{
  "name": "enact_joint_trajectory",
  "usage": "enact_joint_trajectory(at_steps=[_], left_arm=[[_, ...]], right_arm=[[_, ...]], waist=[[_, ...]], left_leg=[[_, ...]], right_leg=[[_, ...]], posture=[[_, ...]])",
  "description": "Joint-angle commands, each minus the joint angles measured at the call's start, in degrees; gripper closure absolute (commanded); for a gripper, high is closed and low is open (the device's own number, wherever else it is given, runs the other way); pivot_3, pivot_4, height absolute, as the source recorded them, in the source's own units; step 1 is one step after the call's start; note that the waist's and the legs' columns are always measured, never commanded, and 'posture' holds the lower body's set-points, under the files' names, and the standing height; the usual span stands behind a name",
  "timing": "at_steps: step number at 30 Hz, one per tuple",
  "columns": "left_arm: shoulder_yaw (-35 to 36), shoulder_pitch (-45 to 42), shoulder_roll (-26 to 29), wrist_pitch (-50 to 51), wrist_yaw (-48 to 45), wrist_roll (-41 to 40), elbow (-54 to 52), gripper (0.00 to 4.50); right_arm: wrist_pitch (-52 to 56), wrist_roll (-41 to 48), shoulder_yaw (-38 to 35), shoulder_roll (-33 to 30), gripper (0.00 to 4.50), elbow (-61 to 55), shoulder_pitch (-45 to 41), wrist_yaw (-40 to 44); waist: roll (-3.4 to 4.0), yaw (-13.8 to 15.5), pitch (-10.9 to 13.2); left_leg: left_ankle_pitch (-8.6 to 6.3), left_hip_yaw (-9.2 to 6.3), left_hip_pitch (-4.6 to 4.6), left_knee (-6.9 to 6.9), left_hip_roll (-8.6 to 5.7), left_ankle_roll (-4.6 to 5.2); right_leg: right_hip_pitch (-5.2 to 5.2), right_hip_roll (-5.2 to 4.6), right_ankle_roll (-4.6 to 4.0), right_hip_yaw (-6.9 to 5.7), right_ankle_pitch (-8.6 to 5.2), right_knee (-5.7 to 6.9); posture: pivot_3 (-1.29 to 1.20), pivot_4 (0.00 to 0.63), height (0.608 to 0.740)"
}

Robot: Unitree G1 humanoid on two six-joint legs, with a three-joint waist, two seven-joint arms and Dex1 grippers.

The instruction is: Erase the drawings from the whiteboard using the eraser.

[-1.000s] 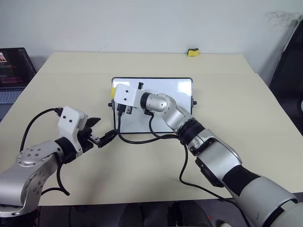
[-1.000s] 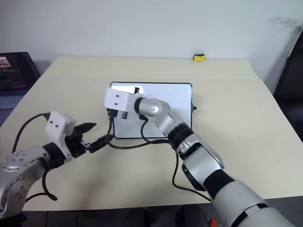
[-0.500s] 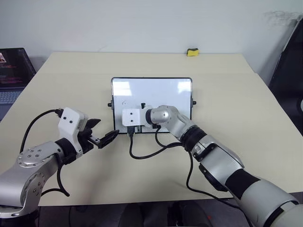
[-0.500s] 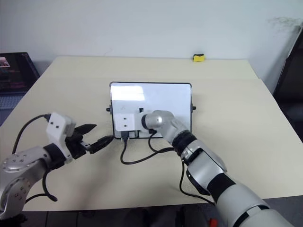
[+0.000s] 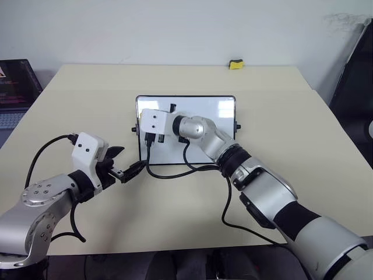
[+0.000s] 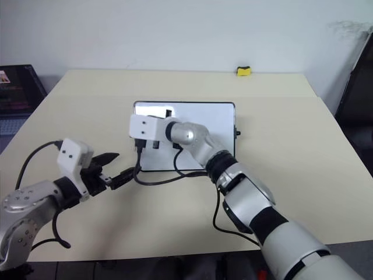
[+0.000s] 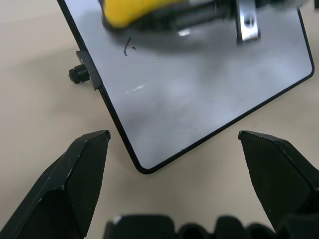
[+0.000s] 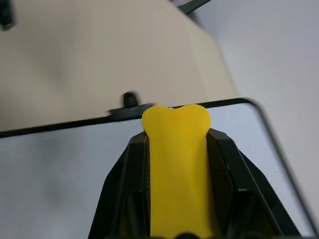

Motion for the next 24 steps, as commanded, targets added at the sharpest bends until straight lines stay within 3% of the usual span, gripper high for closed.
enact_joint_trajectory(at_steps=[1, 9, 15, 24], left_arm=[[0.8, -0.7, 0.2, -0.6, 0.0, -0.2, -1.9, 0.00], [1.1, 0.1, -0.1, -0.6, 0.3, -0.3, -2.5, 0.00], [0.8, -0.3, -0.2, -0.6, 0.4, -0.3, -2.4, 0.00], [1.0, -0.3, -0.2, -0.5, 0.4, -0.4, -2.6, 0.00]], right_arm=[[0.6, -0.6, 0.1, 1.0, 3.33, 1.6, -1.6, -0.1], [2.1, 3.4, -5.0, 0.3, 3.33, 3.9, -2.4, -1.8], [2.7, 2.7, -5.0, -0.3, 3.33, 7.0, -3.0, -2.1], [2.5, -0.2, 0.2, -0.6, 3.33, 6.4, 1.6, 7.5]], waist=[[0.00, 0.0, 0.0], [0.00, 0.0, 0.0], [0.00, 0.1, 0.0], [-0.01, 0.1, 0.0]], left_leg=[[0.00, -0.01, 0.00, 0.00, 0.00, 0.00], [0.00, -0.02, 0.00, 0.00, 0.00, 0.00], [0.00, -0.03, 0.01, 0.01, -0.01, 0.00], [0.01, -0.03, 0.13, 0.02, -0.01, 0.01]], right_leg=[[0.00, 0.00, 0.00, -0.01, 0.00, 0.00], [0.00, 0.00, 0.00, -0.01, 0.00, 0.01], [0.01, 0.00, -0.01, -0.02, 0.00, 0.03], [0.07, 0.00, -0.01, -0.01, 0.00, 0.11]], posture=[[0.00, 0.150, 0.740], [0.00, 0.150, 0.740], [0.00, 0.150, 0.740], [0.00, 0.150, 0.740]])
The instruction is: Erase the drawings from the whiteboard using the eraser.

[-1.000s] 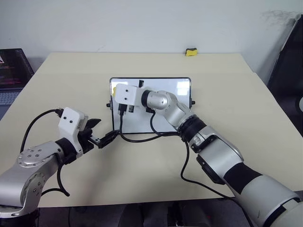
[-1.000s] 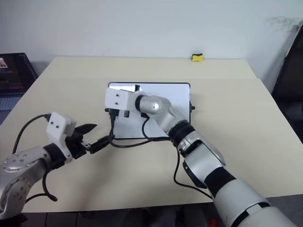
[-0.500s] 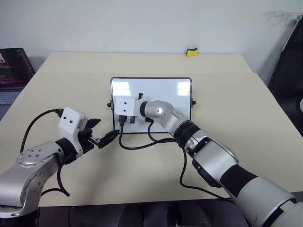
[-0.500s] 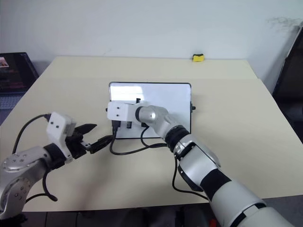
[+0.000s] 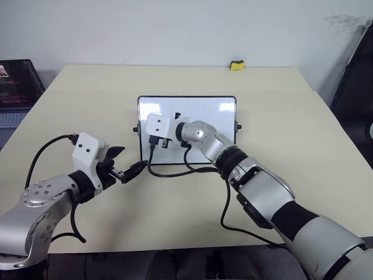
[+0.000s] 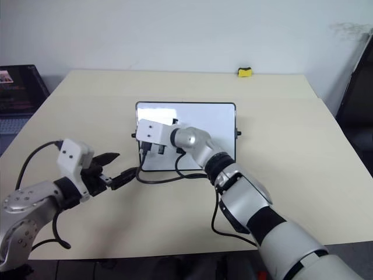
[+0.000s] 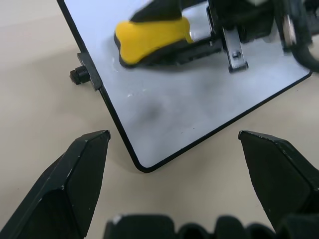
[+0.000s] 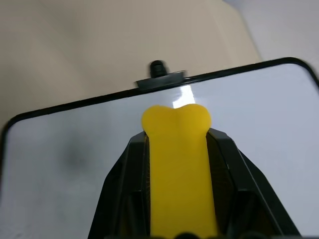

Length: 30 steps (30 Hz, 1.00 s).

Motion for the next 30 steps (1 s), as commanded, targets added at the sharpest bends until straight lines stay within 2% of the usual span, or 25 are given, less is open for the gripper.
enact_joint_trajectory(at_steps=[1, 4, 8, 13, 17, 21, 25, 27, 30], left_arm=[[1.0, -0.5, -0.2, -0.5, 0.3, -0.4, -1.9, 0.00], [1.0, -0.4, -0.2, -0.5, 0.3, -0.4, -1.9, 0.00], [0.8, -0.5, -0.2, -0.6, 0.2, -0.3, -1.8, 0.00], [0.5, -0.9, -0.2, -0.7, 0.2, -0.3, -1.6, 0.00], [0.3, -1.1, -0.2, -0.8, 0.0, -0.2, -1.4, 0.00], [0.2, -1.4, -0.1, -0.9, -0.2, -0.1, -1.2, 0.00], [0.3, -1.4, 0.0, -0.8, -0.2, -0.1, -1.2, 0.00], [0.4, -1.4, -0.1, -0.8, -0.2, -0.2, -1.2, 0.00], [0.3, -1.2, -0.3, -0.7, -0.1, -0.3, -1.4, 0.00]], right_arm=[[1.3, -1.1, 1.6, -0.9, 3.33, 0.7, 2.3, 5.0], [0.8, -0.7, 0.8, -1.0, 3.33, -0.2, 1.5, 3.5], [0.4, 1.0, -2.9, -1.5, 3.33, 0.1, -2.1, -4.7], [0.0, 0.7, -3.8, -3.0, 3.33, 2.1, -3.6, -9.6], [-0.3, -0.2, -2.4, -3.3, 3.33, 2.5, -2.4, -7.0], [-1.1, -3.2, 2.4, -4.1, 3.33, 2.7, 1.5, 0.8], [-1.0, -5.1, 4.9, -5.8, 3.33, 2.4, 3.9, 3.8], [-1.7, -4.5, 4.8, -6.3, 3.33, 1.7, 4.4, 5.4], [-1.8, -3.1, 3.2, -6.3, 3.33, 0.7, 3.0, 3.1]], waist=[[0.01, 0.0, 0.0], [0.02, 0.0, 0.0], [0.02, 0.1, 0.0], [0.01, 0.2, 0.0], [-0.03, 0.1, 0.0], [-0.01, 0.1, 0.0], [0.04, 0.1, -0.1], [0.18, 0.1, 0.0], [0.24, 0.3, 0.1]], left_leg=[[0.00, 0.00, 0.01, 0.00, 0.00, 0.00], [0.03, -0.03, 0.02, 0.01, 0.01, -0.01], [0.10, -0.10, -0.01, 0.01, 0.01, -0.10], [0.12, -0.10, -0.08, 0.01, 0.00, -0.13], [0.12, -0.08, -0.07, -0.01, 0.02, -0.12], [0.12, -0.08, -0.01, -0.01, 0.02, -0.12], [0.13, -0.08, 0.10, 0.00, 0.03, -0.11], [0.15, -0.12, 0.33, 0.00, 0.02, -0.08], [0.14, -0.15, 0.99, -0.04, 0.02, -0.08]], right_leg=[[0.00, 0.00, -0.01, 0.00, 0.00, 0.01], [0.03, 0.02, -0.03, -0.01, 0.02, 0.02], [0.01, 0.05, -0.08, -0.05, 0.05, 0.02], [-0.02, 0.07, -0.09, -0.07, 0.06, -0.02], [-0.02, 0.07, -0.09, -0.05, 0.05, -0.03], [0.01, 0.08, -0.09, -0.05, 0.05, -0.01], [0.09, 0.09, -0.09, -0.04, 0.05, 0.03], [0.37, 0.10, -0.09, -0.06, 0.05, 0.03], [1.02, 0.09, -0.03, -0.11, -0.23, -0.06]], posture=[[0.00, 0.150, 0.740], [0.00, 0.150, 0.740], [0.00, 0.150, 0.740], [0.00, 0.150, 0.740], [0.00, 0.150, 0.740], [0.00, 0.150, 0.740], [0.00, 0.150, 0.740], [0.00, 0.150, 0.740], [0.00, 0.150, 0.740]])
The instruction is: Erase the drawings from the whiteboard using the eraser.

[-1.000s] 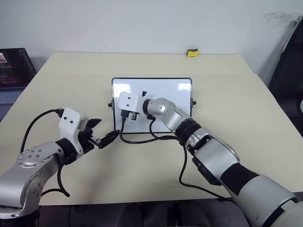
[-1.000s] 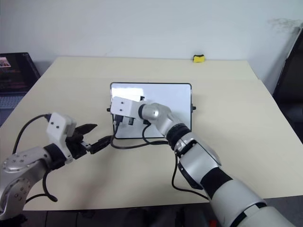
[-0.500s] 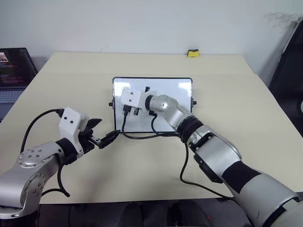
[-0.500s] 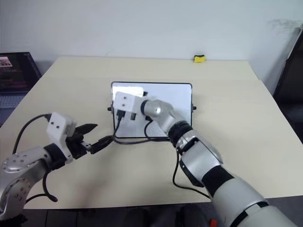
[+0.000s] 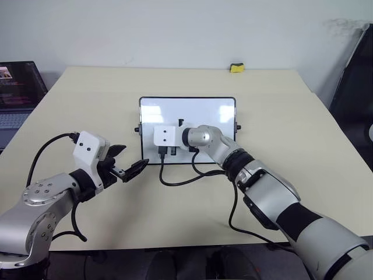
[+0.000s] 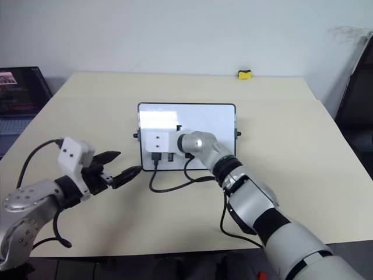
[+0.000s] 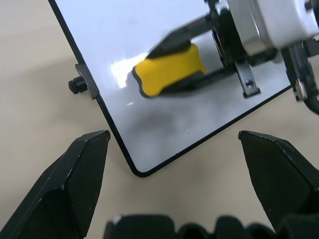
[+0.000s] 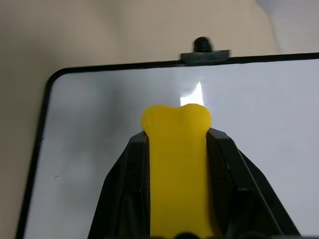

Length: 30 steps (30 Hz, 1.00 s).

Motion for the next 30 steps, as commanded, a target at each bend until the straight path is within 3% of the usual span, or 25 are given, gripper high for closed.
enact_joint_trajectory(at_steps=[1, 8, 15, 23, 30], left_arm=[[0.4, -0.4, -0.3, -0.7, 0.1, -0.2, -1.4, 0.00], [0.5, -0.4, -0.4, -0.6, 0.0, -0.2, -1.3, 0.00], [0.0, -0.7, -0.7, -0.7, 0.1, -0.2, -1.2, 0.00], [-0.5, -1.1, -0.8, -0.9, -0.1, -0.2, -0.4, 0.00], [-0.9, -1.8, -1.9, -1.4, -1.2, -1.1, 0.0, 0.00]], right_arm=[[1.9, -0.4, -1.3, -2.0, 3.33, 2.1, -0.3, -2.5], [3.1, 1.0, -4.3, -4.9, 3.33, 3.6, -3.3, -7.2], [2.6, -1.1, -0.8, -5.2, 3.34, 2.3, 2.0, 0.2], [2.5, -0.8, -0.3, -5.5, 3.34, -2.3, 4.7, 1.2], [7.5, 10.1, -10.6, -7.8, 3.34, -17.7, 9.8, 3.3]], waist=[[0.01, 0.0, 0.0], [-0.02, 0.6, 0.0], [-0.02, 0.9, 0.0], [-0.01, 0.8, 0.0], [-0.08, 1.3, 0.0]], left_leg=[[0.01, -0.01, -0.02, 0.01, 0.00, 0.01], [0.05, -0.04, -0.09, 0.02, 0.00, 0.04], [0.05, -0.02, -0.07, 0.00, 0.01, 0.05], [0.05, -0.03, 0.00, 0.00, 0.06, 0.05], [0.04, -0.03, -0.16, -0.02, 0.07, 0.04]], right_leg=[[-0.02, 0.00, 0.01, 0.00, -0.01, 0.01], [-0.09, 0.01, -0.25, 0.00, 0.14, 0.06], [-0.08, 0.01, -0.25, 0.01, 0.12, 0.04], [-0.06, 0.06, -0.02, 0.03, -0.02, 0.06], [-0.14, 0.06, -0.09, 0.02, 0.01, 0.00]], posture=[[0.00, 0.150, 0.740], [0.00, 0.150, 0.740], [0.00, 0.150, 0.740], [0.00, 0.150, 0.740], [0.00, 0.150, 0.740]])
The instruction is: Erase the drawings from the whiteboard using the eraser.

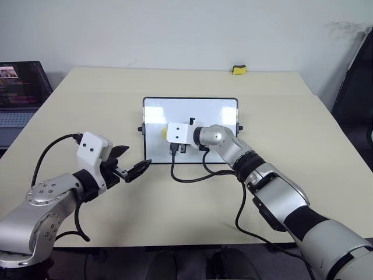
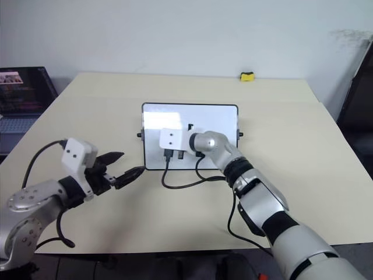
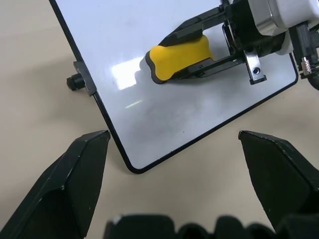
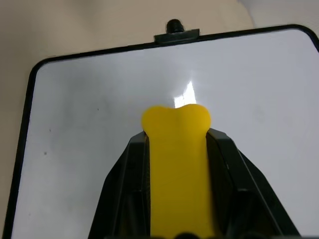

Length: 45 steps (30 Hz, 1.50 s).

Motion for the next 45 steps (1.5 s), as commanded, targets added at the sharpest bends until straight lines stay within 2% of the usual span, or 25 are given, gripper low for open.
enact_joint_trajectory(at_steps=[1, 5, 12, 17, 20, 23, 27, 30, 36, 45], left_arm=[[0.1, -1.5, -0.3, -1.5, -1.3, -0.9, -0.2, 0.00], [-1.6, -3.3, 0.1, -3.0, -2.9, -0.2, 1.2, 0.00], [-5.6, -7.8, 1.2, -5.3, -8.9, 0.0, 4.0, 0.00], [-10.3, -10.2, 2.2, -8.3, -15.5, 1.0, 4.7, 0.00], [-14.7, -13.7, 2.4, -10.5, -20.6, 1.2, 4.9, 0.00], [-20.9, -17.2, 3.1, -13.9, -26.7, 4.1, 5.8, 0.00], [-27.7, -20.5, 2.4, -18.7, -32.0, 8.7, 8.3, 0.00], [-31.4, -23.2, -0.4, -21.2, -33.4, 10.8, 10.6, 0.00], [-32.9, -25.0, -4.0, -23.1, -33.0, 13.3, 13.3, 0.00], [-32.0, -24.0, -5.0, -23.2, -31.8, 13.8, 14.0, 0.00]], right_arm=[[7.1, 5.8, -6.0, -4.1, 3.34, -11.5, 4.8, 3.0], [14.4, 6.4, -8.7, -11.2, 3.34, -30.6, 14.9, 4.1], [38.1, 13.6, -15.7, -18.8, 3.34, -66.8, 37.5, 7.0], [49.5, 15.5, -19.7, -20.6, 3.34, -79.9, 47.5, 3.5], [50.5, 12.4, -21.9, -21.1, 3.34, -80.2, 53.5, -2.6], [52.2, 13.0, -25.2, -17.2, 3.34, -79.2, 56.3, -9.1], [55.2, 14.0, -27.7, -13.0, 3.34, -78.2, 57.3, -14.6], [57.4, 16.5, -30.9, -9.2, 3.34, -77.6, 56.3, -17.7], [61.1, 19.8, -35.3, -6.9, 3.34, -77.1, 54.2, -21.2], [63.1, 22.8, -34.5, -9.0, 3.34, -76.9, 53.9, -21.0]], waist=[[-0.03, 0.3, 0.0], [0.05, 0.6, 0.1], [0.07, 0.2, 0.1], [0.11, -0.4, 0.1], [0.06, 0.0, 0.1], [0.07, 0.2, 0.1], [0.09, -0.1, 0.1], [0.08, 0.0, 0.1], [0.08, 0.0, 0.1], [0.08, 0.0, 0.1]], left_leg=[[0.00, 0.00, -0.07, 0.00, 0.00, 0.00], [-0.03, -0.01, -0.31, -0.03, -0.03, -0.03], [-0.10, 0.06, -0.70, -0.11, -0.01, -0.14], [-0.16, 0.16, -0.88, -0.16, 0.01, -0.22], [-0.18, 0.19, -0.89, -0.16, 0.00, -0.25], [-0.18, 0.26, -0.93, -0.14, -0.02, -0.26], [-0.18, 0.28, -0.92, -0.13, -0.01, -0.25], [-0.18, 0.27, -0.92, -0.12, 0.00, -0.24], [-0.19, 0.29, -0.95, -0.07, 0.00, -0.22], [-0.19, 0.28, -0.96, -0.07, -0.01, -0.20]], right_leg=[[-0.02, -0.01, -0.16, -0.01, 0.10, -0.05], [-0.09, -0.02, -0.10, -0.09, 0.12, -0.32], [-0.31, 0.03, 0.00, -0.22, 0.07, -0.58], [-0.48, 0.35, 0.32, -0.09, -0.04, -0.83], [-0.44, 0.37, 0.36, -0.13, -0.05, -0.90], [-0.45, 0.37, 0.40, -0.11, -0.02, -0.93], [-0.46, 0.43, 0.42, -0.06, -0.02, -0.92], [-0.47, 0.49, 0.42, -0.03, -0.02, -0.91], [-0.46, 0.50, 0.48, 0.01, 0.02, -0.92], [-0.46, 0.50, 0.48, 0.01, 0.01, -0.91]], posture=[[0.00, 0.150, 0.740], [0.00, 0.150, 0.740], [0.00, 0.150, 0.740], [0.00, 0.150, 0.740], [0.00, 0.150, 0.740], [0.00, 0.150, 0.740], [0.00, 0.150, 0.740], [0.00, 0.150, 0.740], [0.00, 0.150, 0.740], [0.00, 0.150, 0.740]])
